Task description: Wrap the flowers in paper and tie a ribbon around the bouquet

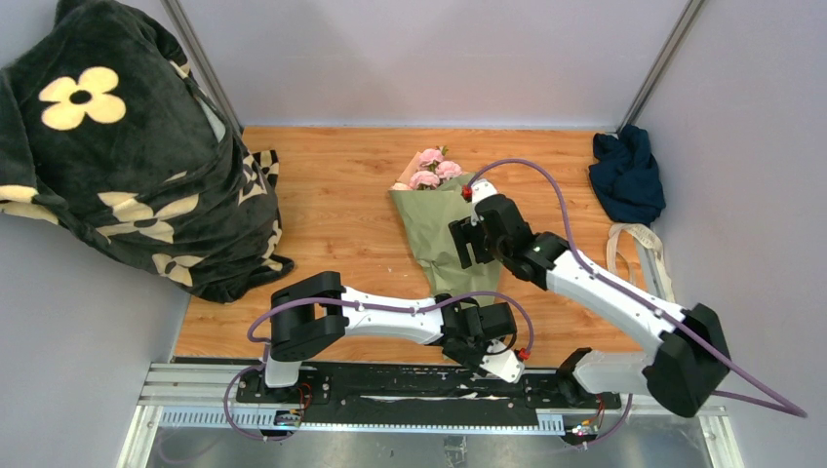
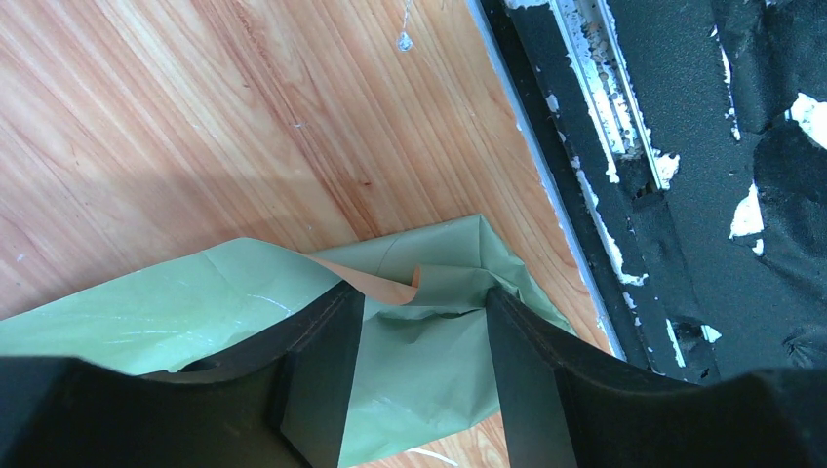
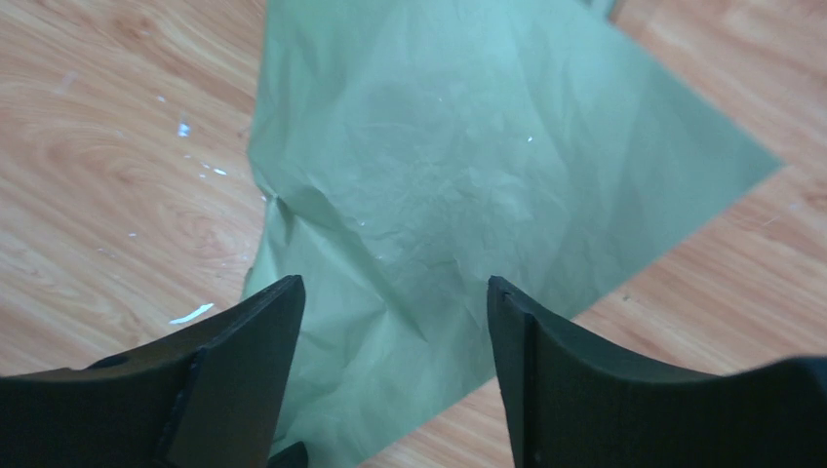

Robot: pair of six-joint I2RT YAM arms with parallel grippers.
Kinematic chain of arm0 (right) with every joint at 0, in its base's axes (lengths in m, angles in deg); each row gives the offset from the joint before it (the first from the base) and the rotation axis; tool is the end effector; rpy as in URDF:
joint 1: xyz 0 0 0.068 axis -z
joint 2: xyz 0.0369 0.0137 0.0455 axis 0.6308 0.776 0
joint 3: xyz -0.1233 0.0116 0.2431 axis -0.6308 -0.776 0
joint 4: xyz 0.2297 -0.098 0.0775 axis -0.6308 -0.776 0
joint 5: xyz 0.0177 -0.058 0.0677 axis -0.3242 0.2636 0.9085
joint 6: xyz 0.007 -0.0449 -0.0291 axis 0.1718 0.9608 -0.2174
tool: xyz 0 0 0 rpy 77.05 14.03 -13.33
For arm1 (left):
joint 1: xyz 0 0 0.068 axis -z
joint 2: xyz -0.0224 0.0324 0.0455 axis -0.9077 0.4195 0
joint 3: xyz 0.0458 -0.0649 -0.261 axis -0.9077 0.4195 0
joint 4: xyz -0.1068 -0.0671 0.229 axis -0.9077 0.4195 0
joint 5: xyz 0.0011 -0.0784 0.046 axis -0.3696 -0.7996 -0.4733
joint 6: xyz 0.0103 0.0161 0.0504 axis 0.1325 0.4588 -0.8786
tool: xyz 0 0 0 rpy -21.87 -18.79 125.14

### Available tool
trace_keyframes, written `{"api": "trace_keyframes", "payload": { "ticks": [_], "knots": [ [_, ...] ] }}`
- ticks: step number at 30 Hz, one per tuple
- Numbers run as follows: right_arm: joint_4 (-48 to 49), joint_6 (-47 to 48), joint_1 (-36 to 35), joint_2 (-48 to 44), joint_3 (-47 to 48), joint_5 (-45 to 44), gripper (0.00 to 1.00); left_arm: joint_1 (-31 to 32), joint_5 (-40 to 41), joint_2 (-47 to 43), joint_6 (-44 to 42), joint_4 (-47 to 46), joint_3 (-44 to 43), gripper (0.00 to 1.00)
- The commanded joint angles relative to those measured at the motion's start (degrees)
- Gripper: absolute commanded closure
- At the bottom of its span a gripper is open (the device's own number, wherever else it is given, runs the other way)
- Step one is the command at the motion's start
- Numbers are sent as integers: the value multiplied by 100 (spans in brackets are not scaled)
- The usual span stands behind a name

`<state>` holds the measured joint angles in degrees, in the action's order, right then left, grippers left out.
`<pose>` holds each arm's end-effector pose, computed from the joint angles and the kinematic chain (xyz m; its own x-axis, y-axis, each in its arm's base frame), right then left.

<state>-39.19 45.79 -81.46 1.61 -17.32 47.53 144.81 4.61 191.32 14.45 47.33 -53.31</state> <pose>0.2019 0.1749 0.2948 -0.4818 -0.2456 -0.8412 -0.4770 0.8787 0.0167 0.0696 -0.3782 0.1613 0.5165 0.8058 -0.2898 0.8527 -0.4530 0.2601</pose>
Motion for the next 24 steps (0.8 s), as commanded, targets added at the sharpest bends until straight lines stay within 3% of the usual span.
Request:
{"api": "trace_keyframes", "payload": {
  "ticks": [1, 6, 17, 20, 21, 22, 24],
  "knots": [
    [718, -262, 571, 540, -266, 421, 16, 10, -324, 437, 30, 491, 321, 41],
    [1172, -450, 1144, 1346, -303, 1197, 10, 10, -335, 419, 21, 506, 351, 40],
    [2477, -508, 2166, 2921, -389, 3471, 11, -16, -377, 467, -62, 521, 411, 40],
    [2589, -536, 2232, 3256, -352, 3920, 29, -16, -358, 475, -92, 526, 447, 40],
    [2636, -567, 2278, 3323, -369, 4064, 46, -16, -361, 481, -103, 537, 456, 40],
    [2678, -603, 2339, 3326, -400, 4196, 55, -16, -371, 477, -119, 539, 460, 40],
    [2785, -780, 2510, 3239, -497, 4413, 61, -16, -366, 481, -137, 547, 478, 40]
  ]
}}
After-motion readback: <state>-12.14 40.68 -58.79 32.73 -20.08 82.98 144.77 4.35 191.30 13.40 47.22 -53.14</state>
